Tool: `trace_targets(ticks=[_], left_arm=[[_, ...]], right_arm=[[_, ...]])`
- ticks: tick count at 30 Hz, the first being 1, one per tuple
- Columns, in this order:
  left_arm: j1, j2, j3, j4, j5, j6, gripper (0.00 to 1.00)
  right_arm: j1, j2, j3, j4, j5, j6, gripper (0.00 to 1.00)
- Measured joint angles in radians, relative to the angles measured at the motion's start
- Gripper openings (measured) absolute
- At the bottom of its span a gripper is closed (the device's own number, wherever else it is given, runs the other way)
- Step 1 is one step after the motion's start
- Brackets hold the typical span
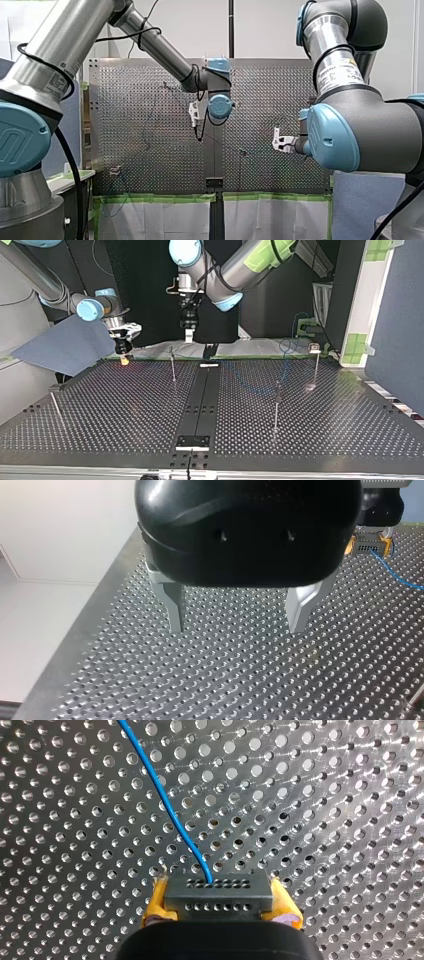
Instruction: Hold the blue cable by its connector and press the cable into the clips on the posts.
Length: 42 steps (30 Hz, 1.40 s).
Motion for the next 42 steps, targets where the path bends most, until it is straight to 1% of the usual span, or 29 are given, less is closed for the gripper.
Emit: trace_targets(ticks=[4, 17, 22, 29, 33, 36, 42], left_arm=[[-0.002, 0.038, -0.038, 0.005, 0.000, 0.009, 0.98], [-0.002, 0.171, -0.171, 0.013, 0.000, 0.011, 0.98], [0.002, 0.219, -0.219, 0.040, 0.000, 0.011, 0.98], [0.003, 0.293, -0.292, 0.106, 0.000, 0.010, 0.98], [0.004, 0.333, -0.334, 0.122, 0.000, 0.010, 0.98], [0.004, 0.349, -0.360, 0.125, 0.000, 0.010, 0.98], [0.004, 0.355, -0.415, 0.126, 0.000, 0.010, 0.98]], right_arm=[[0.001, 0.000, 0.000, 0.000, 0.001, 0.000, 0.00], [0.002, 0.000, 0.000, -0.003, 0.001, 0.000, 0.00], [0.002, 0.000, 0.000, -0.003, 0.001, 0.000, 0.00], [0.002, 0.000, 0.000, -0.001, 0.000, 0.000, 0.00], [-0.004, 0.000, 0.000, -0.003, 0.001, 0.000, 0.00], [-0.009, 0.000, 0.000, -0.006, 0.001, 0.001, 0.00], [-0.009, 0.000, 0.000, -0.011, 0.000, 0.001, 0.00]])
